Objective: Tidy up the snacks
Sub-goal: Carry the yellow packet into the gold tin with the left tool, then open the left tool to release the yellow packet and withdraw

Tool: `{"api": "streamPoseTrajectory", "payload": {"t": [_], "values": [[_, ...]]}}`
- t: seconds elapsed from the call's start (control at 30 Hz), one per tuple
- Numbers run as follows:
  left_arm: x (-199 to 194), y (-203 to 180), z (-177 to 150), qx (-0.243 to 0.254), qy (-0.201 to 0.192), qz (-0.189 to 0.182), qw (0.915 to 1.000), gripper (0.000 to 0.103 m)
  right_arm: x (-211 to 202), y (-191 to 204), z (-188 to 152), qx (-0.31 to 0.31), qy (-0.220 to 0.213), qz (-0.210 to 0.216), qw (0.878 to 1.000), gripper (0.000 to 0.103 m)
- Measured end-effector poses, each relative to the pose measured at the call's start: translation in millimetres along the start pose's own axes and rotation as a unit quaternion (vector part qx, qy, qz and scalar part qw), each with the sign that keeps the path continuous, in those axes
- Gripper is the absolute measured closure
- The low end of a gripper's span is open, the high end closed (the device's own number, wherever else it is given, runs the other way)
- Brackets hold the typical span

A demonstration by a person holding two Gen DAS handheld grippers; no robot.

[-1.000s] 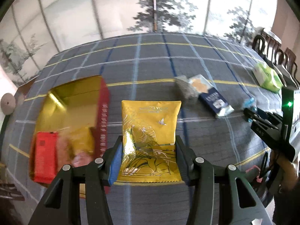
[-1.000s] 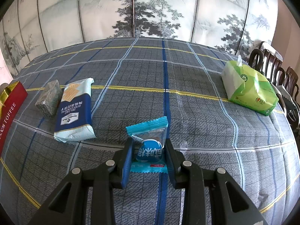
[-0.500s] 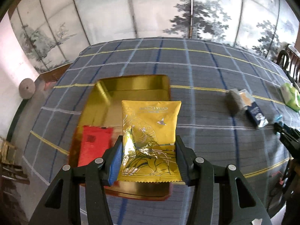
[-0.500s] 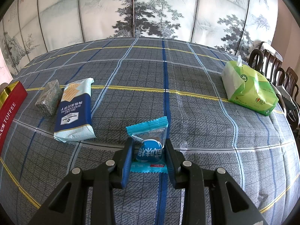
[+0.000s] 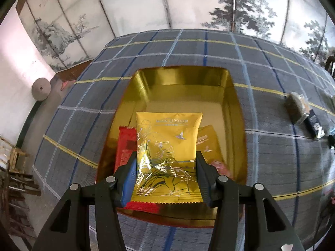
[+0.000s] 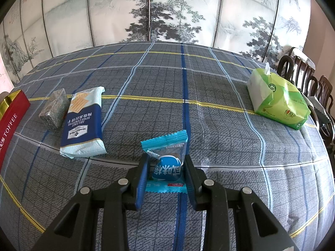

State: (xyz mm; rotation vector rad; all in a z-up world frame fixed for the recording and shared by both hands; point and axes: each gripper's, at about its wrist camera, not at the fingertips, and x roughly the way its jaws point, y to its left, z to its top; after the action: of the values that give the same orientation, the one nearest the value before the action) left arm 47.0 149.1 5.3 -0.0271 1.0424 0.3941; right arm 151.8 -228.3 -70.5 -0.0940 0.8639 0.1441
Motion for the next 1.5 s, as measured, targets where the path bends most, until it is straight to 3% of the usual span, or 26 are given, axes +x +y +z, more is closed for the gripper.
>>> {"api": "streamPoseTrajectory", "payload": {"t": [0.9,1.5], "values": [[18.1,14.7,-7.2,0.009,0.008,0.018,0.9998,0.05,-2.8,0.6,-0.7,-0.005,-0.001,-0.005,1.0,0.07],[-3.7,25.7,-8.9,0.0,-0.014,-0.006,0.9999,0.027,-8.1,1.4,-2.9,0.004,0.0,-0.016,1.0,0.072]]}}
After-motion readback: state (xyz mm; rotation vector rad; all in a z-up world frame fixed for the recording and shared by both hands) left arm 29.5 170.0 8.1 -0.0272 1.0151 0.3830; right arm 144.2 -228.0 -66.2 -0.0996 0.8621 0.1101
